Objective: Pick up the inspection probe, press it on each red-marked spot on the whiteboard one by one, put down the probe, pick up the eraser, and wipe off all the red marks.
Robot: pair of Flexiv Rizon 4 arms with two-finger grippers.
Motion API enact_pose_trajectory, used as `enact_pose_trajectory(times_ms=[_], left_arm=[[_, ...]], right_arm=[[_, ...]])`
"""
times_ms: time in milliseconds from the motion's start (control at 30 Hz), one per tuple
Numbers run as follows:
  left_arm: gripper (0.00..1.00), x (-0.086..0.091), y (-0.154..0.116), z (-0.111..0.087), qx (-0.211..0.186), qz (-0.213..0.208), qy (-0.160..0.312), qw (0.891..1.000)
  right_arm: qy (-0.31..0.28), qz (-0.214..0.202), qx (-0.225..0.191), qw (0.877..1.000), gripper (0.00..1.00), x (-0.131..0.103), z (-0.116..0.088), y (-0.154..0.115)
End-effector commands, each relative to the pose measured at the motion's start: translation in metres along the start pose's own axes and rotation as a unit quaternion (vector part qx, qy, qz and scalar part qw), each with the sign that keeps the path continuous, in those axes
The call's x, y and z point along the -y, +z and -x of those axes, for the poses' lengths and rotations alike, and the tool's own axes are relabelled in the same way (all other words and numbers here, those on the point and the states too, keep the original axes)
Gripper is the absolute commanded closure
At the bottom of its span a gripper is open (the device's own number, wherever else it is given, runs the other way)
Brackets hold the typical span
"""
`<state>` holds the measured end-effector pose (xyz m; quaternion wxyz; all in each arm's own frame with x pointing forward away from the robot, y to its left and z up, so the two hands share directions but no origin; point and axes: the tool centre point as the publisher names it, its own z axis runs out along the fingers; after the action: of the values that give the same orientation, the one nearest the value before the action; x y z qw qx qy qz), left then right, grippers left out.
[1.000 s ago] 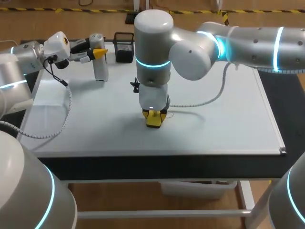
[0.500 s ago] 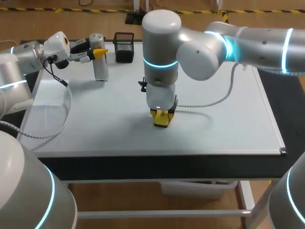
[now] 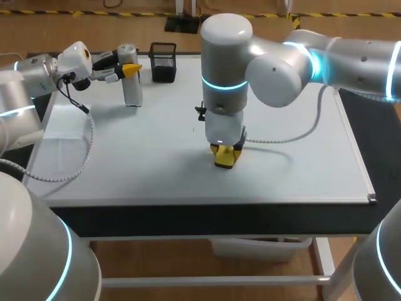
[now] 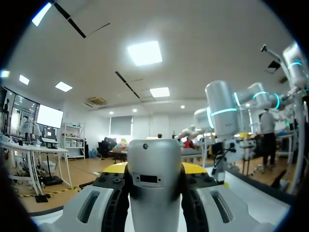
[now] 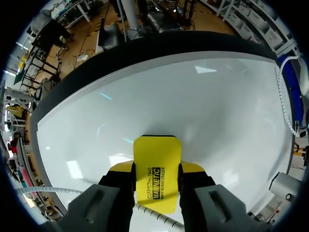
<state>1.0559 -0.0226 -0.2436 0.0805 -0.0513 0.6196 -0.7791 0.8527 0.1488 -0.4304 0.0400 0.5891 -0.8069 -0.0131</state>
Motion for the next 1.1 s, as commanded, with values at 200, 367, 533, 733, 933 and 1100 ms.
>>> enact_pose_trajectory(times_ms=[200, 367, 533, 733, 933, 1100], left_arm=[[1.0, 0.0, 0.001, 0.001, -0.001, -0.001, 0.001, 1.0], [1.0, 0.0, 0.001, 0.001, -0.001, -0.001, 0.001, 1.0], [1.0, 0.0, 0.001, 0.001, -0.001, -0.001, 0.001, 1.0], [1.0, 0.0, 0.001, 0.001, -0.001, -0.001, 0.001, 1.0], [1.0, 0.0, 0.001, 0.001, -0.001, -0.001, 0.001, 1.0], [1.0, 0.0, 0.001, 0.001, -0.001, -0.001, 0.001, 1.0]], right_arm=[[0.01, -0.002, -0.002, 1.0, 1.0, 0.008, -0.026, -0.002], [0.011, -0.002, -0.003, 1.0, 1.0, 0.011, -0.029, -0.005], [0.001, -0.005, -0.002, 1.0, 1.0, 0.013, -0.03, -0.013], [-0.02, -0.014, -0.002, 1.0, 1.0, 0.021, -0.034, -0.033], [-0.069, -0.021, 0.019, 0.997, 1.0, 0.03, -0.038, -0.048], [-0.089, -0.031, 0.034, 0.995, 1.0, 0.033, -0.042, -0.052]])
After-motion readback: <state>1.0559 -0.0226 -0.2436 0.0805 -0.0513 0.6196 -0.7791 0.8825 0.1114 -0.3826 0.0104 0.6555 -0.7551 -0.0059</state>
